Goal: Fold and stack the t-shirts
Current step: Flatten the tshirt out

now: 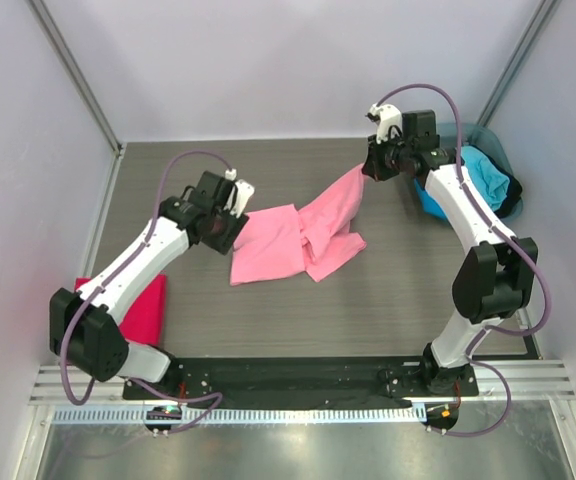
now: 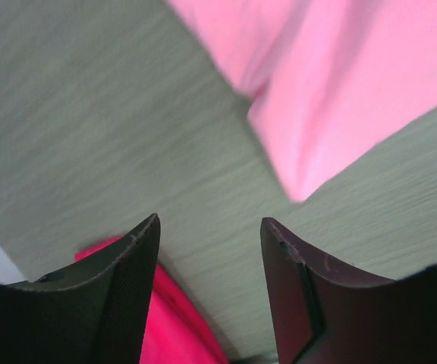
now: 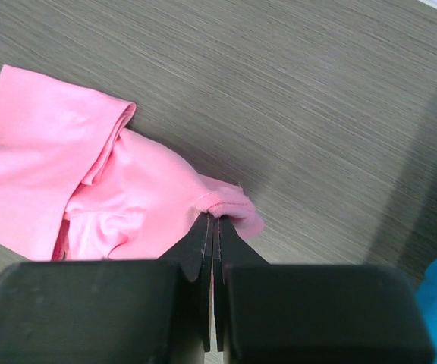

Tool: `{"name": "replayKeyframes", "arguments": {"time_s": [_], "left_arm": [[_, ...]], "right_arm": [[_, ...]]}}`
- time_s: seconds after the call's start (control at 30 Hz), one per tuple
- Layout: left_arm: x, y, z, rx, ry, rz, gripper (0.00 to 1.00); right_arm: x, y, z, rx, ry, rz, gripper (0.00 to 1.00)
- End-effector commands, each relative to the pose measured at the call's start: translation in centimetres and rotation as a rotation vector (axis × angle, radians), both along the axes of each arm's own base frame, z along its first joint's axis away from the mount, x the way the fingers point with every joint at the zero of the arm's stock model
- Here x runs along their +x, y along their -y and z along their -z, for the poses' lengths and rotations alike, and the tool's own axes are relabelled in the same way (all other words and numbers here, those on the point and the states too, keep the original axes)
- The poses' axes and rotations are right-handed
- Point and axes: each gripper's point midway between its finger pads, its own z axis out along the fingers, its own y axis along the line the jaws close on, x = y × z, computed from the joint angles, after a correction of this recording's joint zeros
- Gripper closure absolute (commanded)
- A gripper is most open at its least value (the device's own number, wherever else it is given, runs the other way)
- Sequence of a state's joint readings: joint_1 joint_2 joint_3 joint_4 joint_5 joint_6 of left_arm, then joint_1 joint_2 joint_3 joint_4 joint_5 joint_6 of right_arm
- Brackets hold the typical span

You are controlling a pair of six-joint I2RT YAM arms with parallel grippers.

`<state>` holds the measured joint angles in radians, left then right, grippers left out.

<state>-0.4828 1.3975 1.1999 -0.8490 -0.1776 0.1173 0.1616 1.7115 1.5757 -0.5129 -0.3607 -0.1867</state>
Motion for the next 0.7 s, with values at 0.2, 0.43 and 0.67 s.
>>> {"name": "replayKeyframes", "arguments": {"time_s": [0.2, 0.43, 0.67], "left_arm": [[1.9, 11.8, 0.0, -0.155, -0.021, 0.312, 0.43], [0.1, 18.2, 4.2, -0.144, -0.100, 0.471, 0.53], [1.1, 21.6, 6.6, -0.123, -0.136, 0.496, 0.44]], "right_arm": [[0.9, 0.7, 1.2, -0.039, 0.006, 0.020, 0.99], [1.4, 1.2, 1.6, -0.057, 0.011, 0.034, 0.99], [1.2, 1.5, 1.4, -0.064, 0.018, 0.032, 0.99]]}}
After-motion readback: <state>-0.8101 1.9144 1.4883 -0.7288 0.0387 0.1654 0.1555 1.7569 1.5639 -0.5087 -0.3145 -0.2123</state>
